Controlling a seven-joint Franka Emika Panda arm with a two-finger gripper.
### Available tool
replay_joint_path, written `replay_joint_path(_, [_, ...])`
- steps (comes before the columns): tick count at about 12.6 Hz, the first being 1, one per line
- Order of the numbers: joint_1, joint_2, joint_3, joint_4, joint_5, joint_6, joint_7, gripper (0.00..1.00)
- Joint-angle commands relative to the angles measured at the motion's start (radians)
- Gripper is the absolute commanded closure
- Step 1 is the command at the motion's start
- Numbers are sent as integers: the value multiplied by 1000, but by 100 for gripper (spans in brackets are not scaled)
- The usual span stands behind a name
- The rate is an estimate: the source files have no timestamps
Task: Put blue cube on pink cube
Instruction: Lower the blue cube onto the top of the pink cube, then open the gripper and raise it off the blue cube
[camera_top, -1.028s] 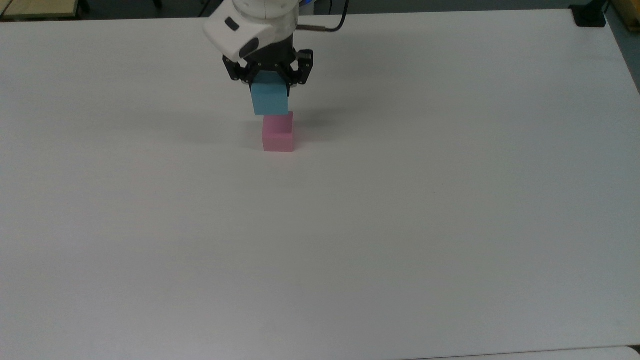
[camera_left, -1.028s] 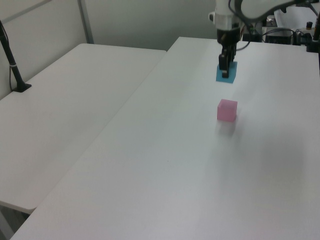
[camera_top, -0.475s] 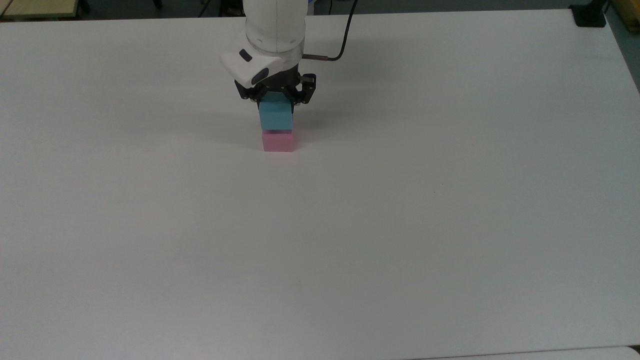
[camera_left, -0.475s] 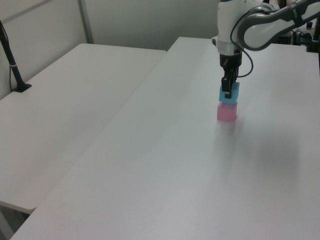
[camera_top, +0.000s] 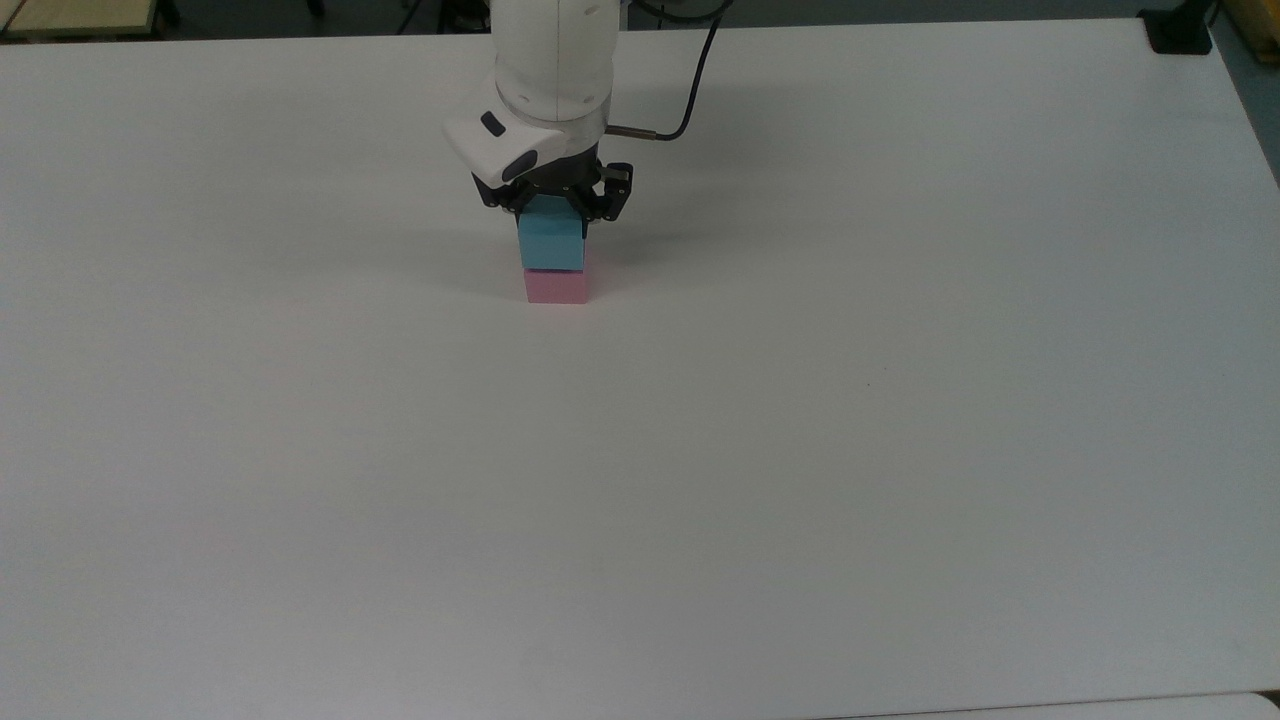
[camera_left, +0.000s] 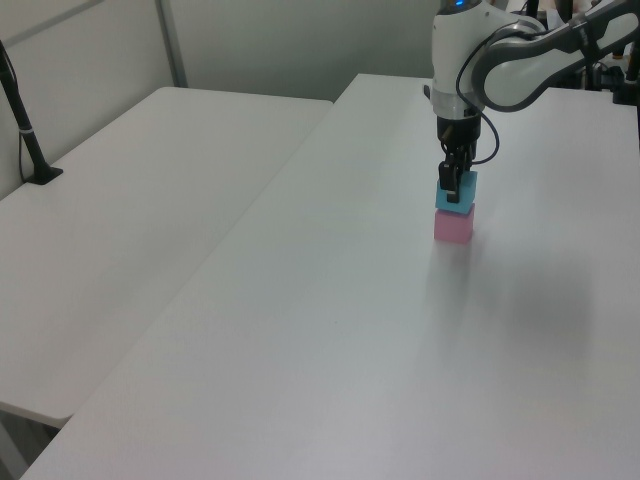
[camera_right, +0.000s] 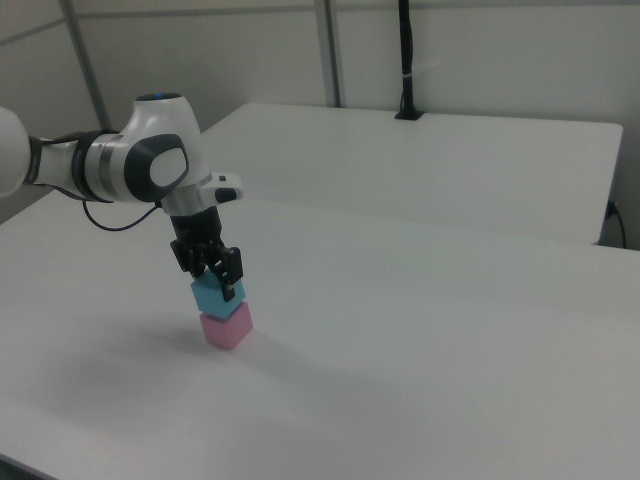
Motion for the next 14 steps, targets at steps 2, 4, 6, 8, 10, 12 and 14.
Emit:
replay_joint_path(2, [-13, 6, 17, -14, -19, 30, 29, 32])
replay_joint_path(4, [-13, 8, 17, -12, -20, 30, 29, 16])
replay_joint_path(6, [-14, 6, 17, -11, -20, 29, 29, 0])
replay_joint_path(8, [-14, -7, 15, -6, -20, 16, 25, 0])
replay_joint_path(10, [-13, -49, 15, 56, -20, -95, 20, 0])
replay_joint_path(12, [3, -66, 17, 209, -7, -302, 31, 0])
replay_joint_path(14, [6, -72, 18, 343, 2, -454, 31, 0])
